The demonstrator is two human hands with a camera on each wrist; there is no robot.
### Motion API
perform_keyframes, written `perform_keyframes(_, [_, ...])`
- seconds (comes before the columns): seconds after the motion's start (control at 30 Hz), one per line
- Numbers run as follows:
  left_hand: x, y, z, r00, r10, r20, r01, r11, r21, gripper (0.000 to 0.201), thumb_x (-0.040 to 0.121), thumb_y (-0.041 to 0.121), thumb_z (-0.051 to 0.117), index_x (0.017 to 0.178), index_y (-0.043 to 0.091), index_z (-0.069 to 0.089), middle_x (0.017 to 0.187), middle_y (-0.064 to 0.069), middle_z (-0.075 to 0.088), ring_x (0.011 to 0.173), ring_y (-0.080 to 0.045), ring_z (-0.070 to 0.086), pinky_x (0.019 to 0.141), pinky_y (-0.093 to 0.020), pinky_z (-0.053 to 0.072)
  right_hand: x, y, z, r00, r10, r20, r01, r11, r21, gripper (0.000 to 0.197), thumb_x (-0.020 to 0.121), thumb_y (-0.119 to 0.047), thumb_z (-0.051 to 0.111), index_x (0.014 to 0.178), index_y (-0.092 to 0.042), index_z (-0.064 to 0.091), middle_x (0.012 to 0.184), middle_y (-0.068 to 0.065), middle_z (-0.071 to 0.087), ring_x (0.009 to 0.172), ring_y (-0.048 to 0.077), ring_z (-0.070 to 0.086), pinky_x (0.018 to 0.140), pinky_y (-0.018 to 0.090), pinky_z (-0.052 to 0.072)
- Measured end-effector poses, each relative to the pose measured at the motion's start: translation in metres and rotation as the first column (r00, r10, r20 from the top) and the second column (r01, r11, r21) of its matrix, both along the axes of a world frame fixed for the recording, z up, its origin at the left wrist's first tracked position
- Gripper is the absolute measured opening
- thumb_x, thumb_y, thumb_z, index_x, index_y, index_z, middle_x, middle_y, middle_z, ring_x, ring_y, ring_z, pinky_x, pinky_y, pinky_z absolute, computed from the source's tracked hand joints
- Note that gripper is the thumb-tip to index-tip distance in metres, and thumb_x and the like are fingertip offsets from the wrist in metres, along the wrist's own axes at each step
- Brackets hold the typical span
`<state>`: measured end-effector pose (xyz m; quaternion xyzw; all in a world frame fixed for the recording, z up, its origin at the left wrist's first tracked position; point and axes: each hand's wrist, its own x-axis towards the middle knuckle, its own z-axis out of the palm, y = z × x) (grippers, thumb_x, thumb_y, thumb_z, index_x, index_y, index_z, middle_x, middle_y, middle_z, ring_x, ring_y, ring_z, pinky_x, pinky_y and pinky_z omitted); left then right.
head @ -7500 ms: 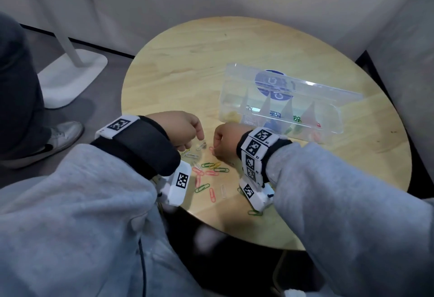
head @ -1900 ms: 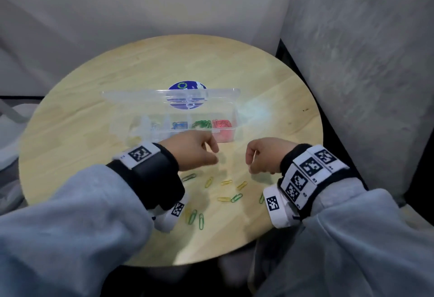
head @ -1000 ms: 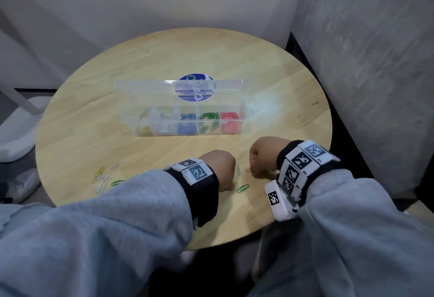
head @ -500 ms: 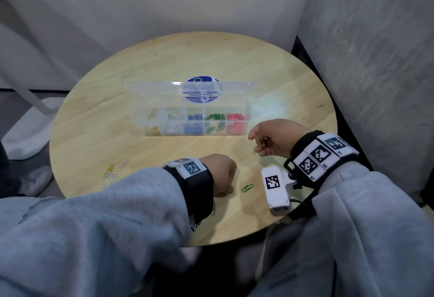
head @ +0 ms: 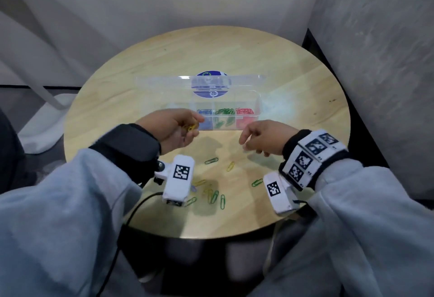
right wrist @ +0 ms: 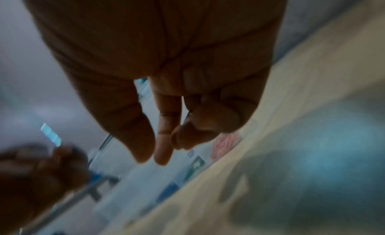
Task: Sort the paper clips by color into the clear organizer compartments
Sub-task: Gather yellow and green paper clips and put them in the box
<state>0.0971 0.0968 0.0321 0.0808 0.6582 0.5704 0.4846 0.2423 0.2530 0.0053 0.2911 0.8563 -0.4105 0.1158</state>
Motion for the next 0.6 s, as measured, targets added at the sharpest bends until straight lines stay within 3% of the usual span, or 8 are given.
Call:
perform_keyframes(0.13, [-0.015, -0.014, 0.010, 0.995, 0.091, 0.043, -0.092, 0.995, 0.036, 0.026, 0.090, 0.011, 0.037, 0.072, 0.009, 0.055, 0.059, -0.001, 0.052, 0.040, -0.008, 0.051, 0.040, -0.010, 0.040, -0.010, -0.024, -0.012, 0.966, 0.184, 0.183, -0.211, 0.967, 0.141, 0.014, 0.079, -0.018, 0.065, 0.085, -0.030, 0.060, 0.076, -0.009, 0.051, 0.070, 0.012, 0.051, 0.056, 0.023, 0.040])
perform_keyframes(0.3, [-0.025, -0.028, 0.013, 0.979, 0.001, -0.205, -0.045, 0.978, -0.206, 0.019, 0.092, 0.021, 0.048, 0.080, 0.013, 0.059, 0.063, 0.001, 0.047, 0.048, -0.009, 0.042, 0.040, -0.013, 0.032, -0.023, -0.036, -0.019, 0.904, 0.307, 0.298, -0.383, 0.892, 0.241, 0.022, 0.079, -0.012, 0.064, 0.074, -0.028, 0.051, 0.111, 0.000, 0.064, 0.102, 0.022, 0.061, 0.080, 0.031, 0.051])
perform_keyframes(0.37, [-0.032, -0.034, 0.010, 0.932, -0.101, -0.347, -0.038, 0.928, -0.370, 0.012, 0.091, 0.020, 0.052, 0.084, 0.012, 0.057, 0.064, 0.001, 0.041, 0.051, -0.013, 0.033, 0.045, -0.019, 0.026, -0.027, -0.036, -0.019, 0.882, 0.341, 0.325, -0.432, 0.862, 0.267, 0.018, 0.080, -0.014, 0.066, 0.075, -0.024, 0.053, 0.107, 0.002, 0.064, 0.102, 0.022, 0.060, 0.077, 0.029, 0.048])
perform_keyframes(0.43, [-0.041, -0.044, 0.004, 0.837, -0.287, -0.466, 0.004, 0.855, -0.519, 0.011, 0.090, 0.020, 0.055, 0.090, 0.009, 0.057, 0.063, -0.001, 0.038, 0.053, -0.016, 0.029, 0.051, -0.024, 0.024, -0.030, -0.035, -0.019, 0.864, 0.354, 0.358, -0.463, 0.839, 0.287, 0.016, 0.082, -0.016, 0.066, 0.074, -0.020, 0.053, 0.087, -0.002, 0.060, 0.091, 0.021, 0.057, 0.072, 0.026, 0.042])
perform_keyframes(0.5, [-0.046, -0.053, -0.003, 0.734, -0.456, -0.504, 0.052, 0.777, -0.627, 0.017, 0.087, 0.023, 0.059, 0.095, 0.008, 0.062, 0.060, 0.000, 0.040, 0.053, -0.018, 0.032, 0.053, -0.025, 0.026, -0.032, -0.036, -0.020, 0.849, 0.362, 0.386, -0.480, 0.833, 0.275, 0.024, 0.083, -0.016, 0.064, 0.065, -0.021, 0.049, 0.072, -0.006, 0.051, 0.083, 0.019, 0.052, 0.070, 0.026, 0.041])
perform_keyframes(0.6, [-0.039, -0.058, -0.012, 0.690, -0.541, -0.480, 0.092, 0.724, -0.684, 0.019, 0.086, 0.022, 0.061, 0.096, 0.007, 0.065, 0.056, 0.001, 0.043, 0.050, -0.017, 0.034, 0.052, -0.024, 0.027, -0.033, -0.037, -0.019, 0.882, 0.338, 0.328, -0.416, 0.887, 0.203, 0.023, 0.080, -0.015, 0.065, 0.064, -0.022, 0.051, 0.073, -0.005, 0.057, 0.076, 0.016, 0.053, 0.070, 0.029, 0.047])
